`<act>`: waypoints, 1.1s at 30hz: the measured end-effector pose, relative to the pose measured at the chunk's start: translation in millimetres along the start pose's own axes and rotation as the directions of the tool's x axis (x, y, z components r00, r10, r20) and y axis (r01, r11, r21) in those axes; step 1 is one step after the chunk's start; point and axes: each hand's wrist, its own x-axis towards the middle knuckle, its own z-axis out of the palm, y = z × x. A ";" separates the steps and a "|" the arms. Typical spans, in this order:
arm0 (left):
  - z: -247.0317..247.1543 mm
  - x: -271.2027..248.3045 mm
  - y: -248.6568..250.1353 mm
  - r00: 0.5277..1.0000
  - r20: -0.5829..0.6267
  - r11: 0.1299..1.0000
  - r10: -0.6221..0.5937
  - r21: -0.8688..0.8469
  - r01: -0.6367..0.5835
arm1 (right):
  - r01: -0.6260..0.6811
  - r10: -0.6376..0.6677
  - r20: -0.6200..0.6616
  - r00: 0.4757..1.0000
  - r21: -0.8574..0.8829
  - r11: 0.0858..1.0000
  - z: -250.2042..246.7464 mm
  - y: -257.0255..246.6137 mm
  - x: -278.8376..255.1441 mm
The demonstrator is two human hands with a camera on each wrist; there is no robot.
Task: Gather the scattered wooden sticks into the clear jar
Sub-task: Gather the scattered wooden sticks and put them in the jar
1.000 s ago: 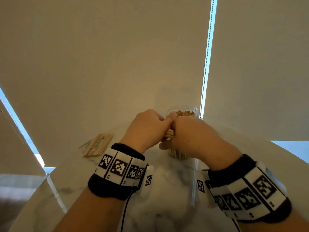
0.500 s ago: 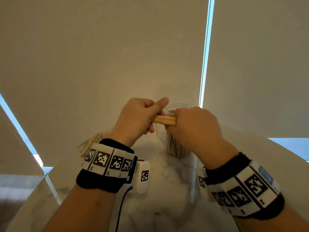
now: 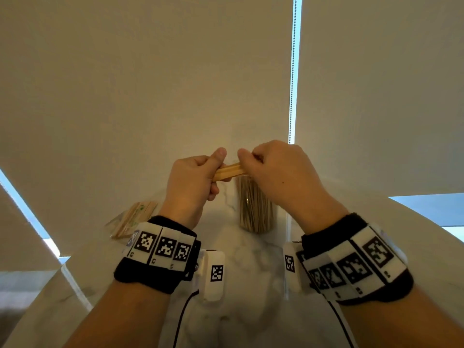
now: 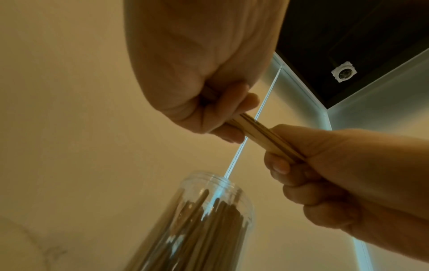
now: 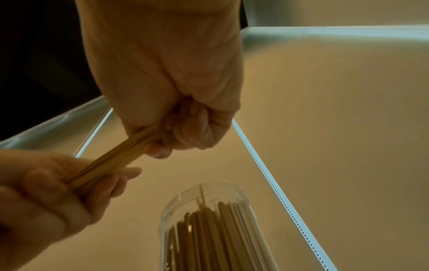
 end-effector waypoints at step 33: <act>46.1 22.5 -47.7 0.960 0.267 0.963 -0.079 0.271 0.004 | 0.280 -0.086 0.372 0.924 -0.509 0.814 -16.9 -13.8 105.5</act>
